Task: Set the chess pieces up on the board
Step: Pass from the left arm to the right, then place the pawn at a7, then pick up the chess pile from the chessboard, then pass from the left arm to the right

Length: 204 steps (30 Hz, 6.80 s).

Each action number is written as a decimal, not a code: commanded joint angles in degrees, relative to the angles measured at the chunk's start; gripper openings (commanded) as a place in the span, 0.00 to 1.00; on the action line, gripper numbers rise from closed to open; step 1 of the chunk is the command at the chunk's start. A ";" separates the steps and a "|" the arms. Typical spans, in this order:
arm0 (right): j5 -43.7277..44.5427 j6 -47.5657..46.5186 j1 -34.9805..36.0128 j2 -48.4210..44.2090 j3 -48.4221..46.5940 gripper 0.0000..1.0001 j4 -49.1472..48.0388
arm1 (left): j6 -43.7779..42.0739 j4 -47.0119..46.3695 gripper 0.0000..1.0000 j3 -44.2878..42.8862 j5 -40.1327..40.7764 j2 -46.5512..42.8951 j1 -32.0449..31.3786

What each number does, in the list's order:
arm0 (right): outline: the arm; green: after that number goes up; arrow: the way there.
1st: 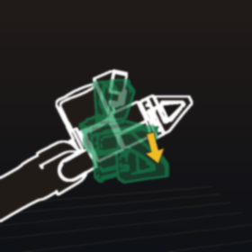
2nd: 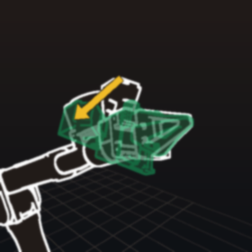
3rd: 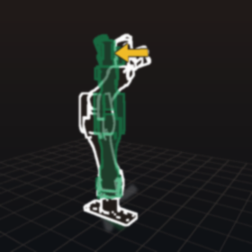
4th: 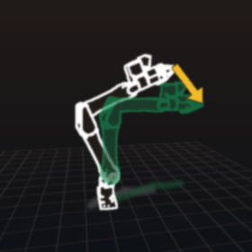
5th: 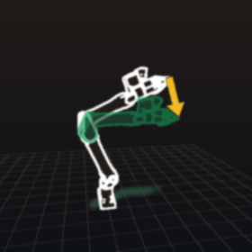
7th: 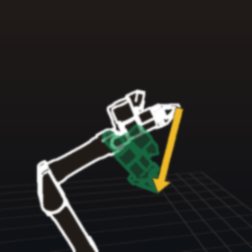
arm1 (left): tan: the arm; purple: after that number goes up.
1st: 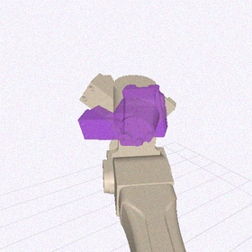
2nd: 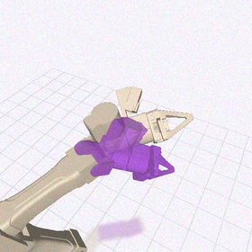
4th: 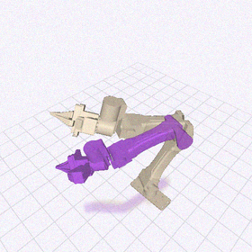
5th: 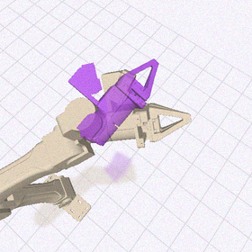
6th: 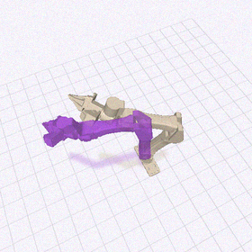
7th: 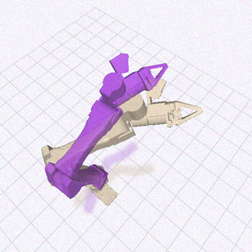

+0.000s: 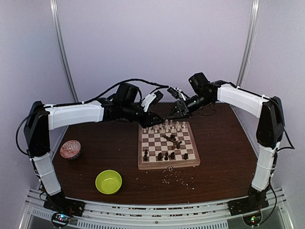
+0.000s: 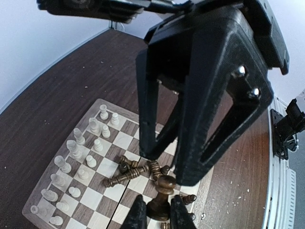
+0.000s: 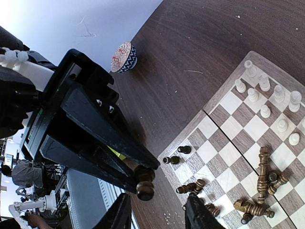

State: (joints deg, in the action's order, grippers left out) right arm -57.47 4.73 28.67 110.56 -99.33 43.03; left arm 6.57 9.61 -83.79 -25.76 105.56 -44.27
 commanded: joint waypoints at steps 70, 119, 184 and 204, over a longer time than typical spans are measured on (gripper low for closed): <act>38.67 -28.56 3.14 -14.95 34.48 0.10 -5.97 | 0.90 -2.74 0.48 8.11 3.65 -3.72 1.47; 30.27 -24.17 -0.99 -20.29 33.03 0.33 -4.45 | -29.64 17.79 0.46 -18.23 -2.99 20.43 0.49; 19.42 -20.07 -3.45 -12.70 23.25 0.33 -0.12 | -23.94 17.03 0.16 -15.83 -5.82 18.54 1.50; -4.43 -3.10 -4.58 -1.57 12.10 0.45 -2.47 | -14.00 6.31 0.16 -9.90 -8.60 11.25 1.18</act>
State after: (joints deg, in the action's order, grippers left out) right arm -58.04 -2.04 24.36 108.38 -86.13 43.42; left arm -8.69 19.27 -94.11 -33.28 118.28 -42.85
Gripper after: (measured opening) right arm 0.446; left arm 0.168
